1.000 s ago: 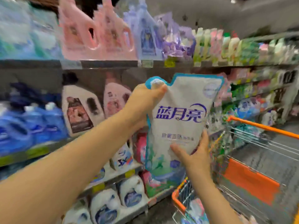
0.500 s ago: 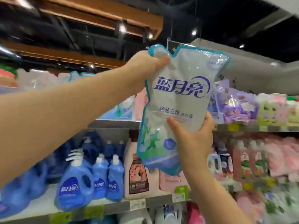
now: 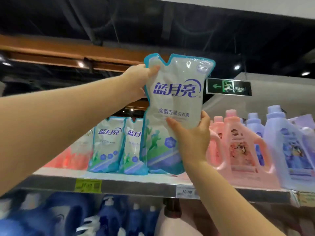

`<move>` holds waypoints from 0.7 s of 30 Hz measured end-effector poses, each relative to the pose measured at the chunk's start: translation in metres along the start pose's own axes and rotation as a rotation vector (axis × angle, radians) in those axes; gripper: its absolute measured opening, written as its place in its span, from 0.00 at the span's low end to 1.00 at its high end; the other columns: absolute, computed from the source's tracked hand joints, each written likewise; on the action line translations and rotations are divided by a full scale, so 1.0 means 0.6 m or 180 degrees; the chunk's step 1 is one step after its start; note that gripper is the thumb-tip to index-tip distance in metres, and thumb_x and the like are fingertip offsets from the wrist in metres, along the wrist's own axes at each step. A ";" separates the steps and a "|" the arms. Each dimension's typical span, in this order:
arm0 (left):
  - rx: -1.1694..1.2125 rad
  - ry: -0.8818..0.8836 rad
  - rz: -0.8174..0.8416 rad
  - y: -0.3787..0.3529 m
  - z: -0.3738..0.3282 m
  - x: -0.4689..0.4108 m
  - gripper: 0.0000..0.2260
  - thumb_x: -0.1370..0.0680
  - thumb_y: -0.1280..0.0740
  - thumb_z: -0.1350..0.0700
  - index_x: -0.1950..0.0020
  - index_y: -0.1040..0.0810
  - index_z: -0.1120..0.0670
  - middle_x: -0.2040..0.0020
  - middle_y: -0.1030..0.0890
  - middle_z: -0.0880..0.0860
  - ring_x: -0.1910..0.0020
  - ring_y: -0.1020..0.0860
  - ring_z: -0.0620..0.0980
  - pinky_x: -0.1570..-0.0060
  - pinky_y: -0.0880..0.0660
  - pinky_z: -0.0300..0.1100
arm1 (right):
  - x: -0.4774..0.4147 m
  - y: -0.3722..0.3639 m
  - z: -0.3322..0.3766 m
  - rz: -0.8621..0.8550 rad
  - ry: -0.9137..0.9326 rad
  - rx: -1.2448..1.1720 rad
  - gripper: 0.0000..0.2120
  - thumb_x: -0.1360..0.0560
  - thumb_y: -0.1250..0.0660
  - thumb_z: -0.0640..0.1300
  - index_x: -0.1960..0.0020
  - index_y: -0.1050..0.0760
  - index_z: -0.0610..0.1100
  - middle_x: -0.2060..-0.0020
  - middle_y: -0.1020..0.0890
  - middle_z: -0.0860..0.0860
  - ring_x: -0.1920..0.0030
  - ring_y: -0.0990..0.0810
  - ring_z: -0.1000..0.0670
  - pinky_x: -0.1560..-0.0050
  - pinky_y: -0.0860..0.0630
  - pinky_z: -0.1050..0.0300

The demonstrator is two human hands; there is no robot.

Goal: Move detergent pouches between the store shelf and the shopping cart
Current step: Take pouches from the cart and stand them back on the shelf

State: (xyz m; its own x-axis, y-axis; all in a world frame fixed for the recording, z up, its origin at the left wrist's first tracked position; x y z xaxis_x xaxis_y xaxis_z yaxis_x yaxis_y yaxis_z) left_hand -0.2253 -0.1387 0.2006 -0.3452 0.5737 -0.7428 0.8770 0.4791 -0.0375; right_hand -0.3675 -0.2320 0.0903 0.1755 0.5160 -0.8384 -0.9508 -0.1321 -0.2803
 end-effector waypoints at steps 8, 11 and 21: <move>-0.0660 0.0724 0.0653 0.023 0.230 -0.021 0.25 0.27 0.30 0.52 0.33 0.33 0.52 0.41 0.21 0.53 0.46 0.21 0.52 0.54 0.21 0.50 | -0.042 -0.103 -0.128 0.0138 -0.0349 -0.0165 0.37 0.38 0.21 0.49 0.35 0.35 0.46 0.52 0.21 0.54 0.53 0.21 0.52 0.49 0.23 0.57; -0.0561 0.0611 0.0541 0.048 0.274 -0.043 0.29 0.30 0.26 0.58 0.33 0.34 0.53 0.41 0.21 0.54 0.45 0.20 0.56 0.46 0.23 0.56 | -0.036 -0.134 -0.172 0.0241 -0.0415 -0.0016 0.38 0.39 0.21 0.51 0.35 0.36 0.46 0.51 0.22 0.54 0.53 0.21 0.53 0.52 0.24 0.61; 0.0074 0.0779 0.0822 0.048 0.426 -0.078 0.25 0.27 0.29 0.62 0.35 0.34 0.51 0.46 0.20 0.52 0.54 0.20 0.48 0.65 0.21 0.39 | -0.034 -0.159 -0.289 0.0527 -0.0618 0.0669 0.32 0.37 0.21 0.47 0.42 0.38 0.50 0.52 0.21 0.54 0.57 0.22 0.56 0.59 0.27 0.69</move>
State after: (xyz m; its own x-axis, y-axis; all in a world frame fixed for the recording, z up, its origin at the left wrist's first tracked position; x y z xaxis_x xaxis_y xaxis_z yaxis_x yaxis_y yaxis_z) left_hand -0.0984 -0.3215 0.0631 -0.1786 0.8174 -0.5476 0.9521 0.2839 0.1134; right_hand -0.2360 -0.3765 0.0530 -0.0186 0.6565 -0.7541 -0.9978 -0.0606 -0.0282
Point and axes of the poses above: each hand's wrist, its own x-axis away from the middle knuckle, its own y-axis out of the back of the hand, z = x × y, the point moved 8 cm from there along -x, towards the middle knuckle
